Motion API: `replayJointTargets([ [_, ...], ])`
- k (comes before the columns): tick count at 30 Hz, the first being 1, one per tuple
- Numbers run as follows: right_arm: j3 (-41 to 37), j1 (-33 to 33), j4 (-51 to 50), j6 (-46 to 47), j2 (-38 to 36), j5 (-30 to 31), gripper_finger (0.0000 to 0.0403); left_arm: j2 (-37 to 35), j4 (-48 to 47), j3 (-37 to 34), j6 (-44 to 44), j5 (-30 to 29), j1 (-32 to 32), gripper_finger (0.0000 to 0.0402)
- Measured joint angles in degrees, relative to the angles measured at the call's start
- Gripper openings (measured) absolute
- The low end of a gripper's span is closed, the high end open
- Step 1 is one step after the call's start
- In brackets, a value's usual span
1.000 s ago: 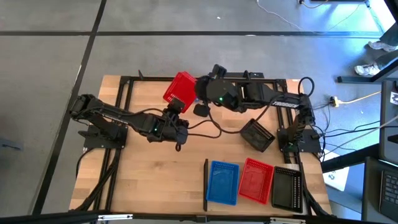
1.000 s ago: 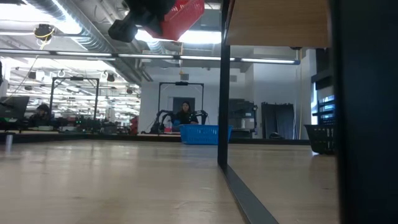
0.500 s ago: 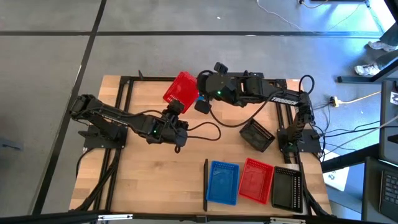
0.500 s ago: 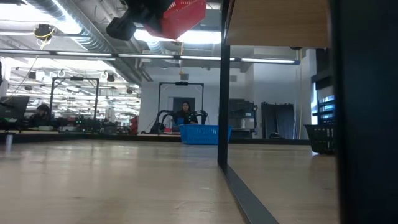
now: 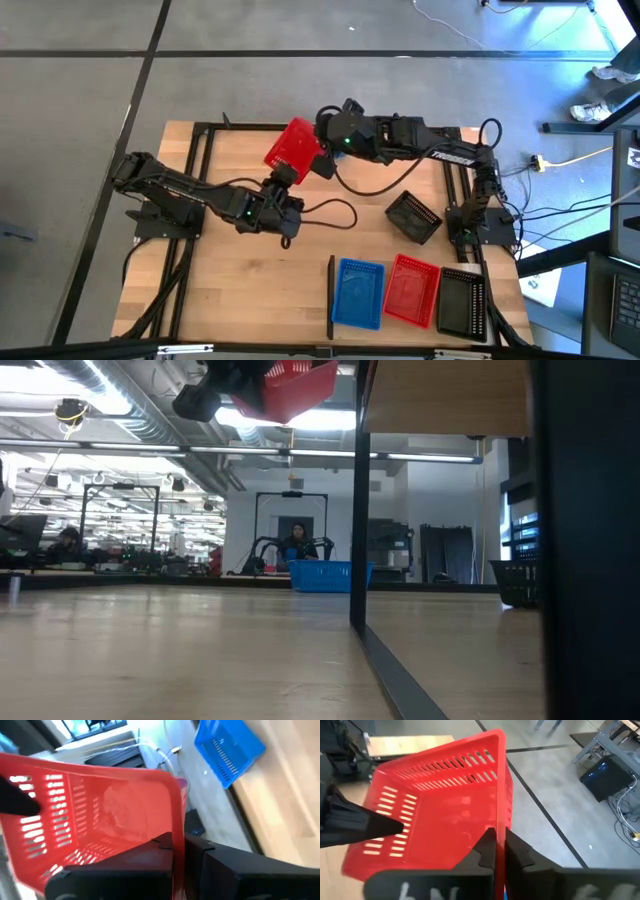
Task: Stack baskets on shelf by color
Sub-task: Stack the red bin on top of the red bins on the shelf
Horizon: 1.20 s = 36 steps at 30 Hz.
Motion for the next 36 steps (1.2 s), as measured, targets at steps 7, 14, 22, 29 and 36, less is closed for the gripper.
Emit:
replayJointTargets([
  [7, 0.00, 0.00, -0.60, -0.26, 0.25, -0.31, 0.0004, 0.00, 5.15, -0.04, -0.09, 3.63, 0.00, 0.0000],
  [14, 0.02, -0.04, -0.35, -0.17, 0.18, -0.94, 0.0002, 0.00, 7.51, -0.07, -1.68, 4.03, 1.60, 0.0000],
  [22, 0.02, -0.07, -0.03, -0.02, 0.18, -0.68, 0.0001, 0.02, 7.74, -0.07, -2.57, 3.79, 2.99, 0.0000],
  [29, 0.02, -0.01, -0.05, 0.02, 0.18, -0.55, 0.0001, 0.02, 7.94, -0.07, -2.15, 3.41, 3.02, 0.0000],
  [36, 0.01, -0.02, -0.13, 0.04, 0.20, -0.39, 0.0000, 0.02, 8.09, -0.06, -4.28, 3.76, 3.98, 0.0012],
])
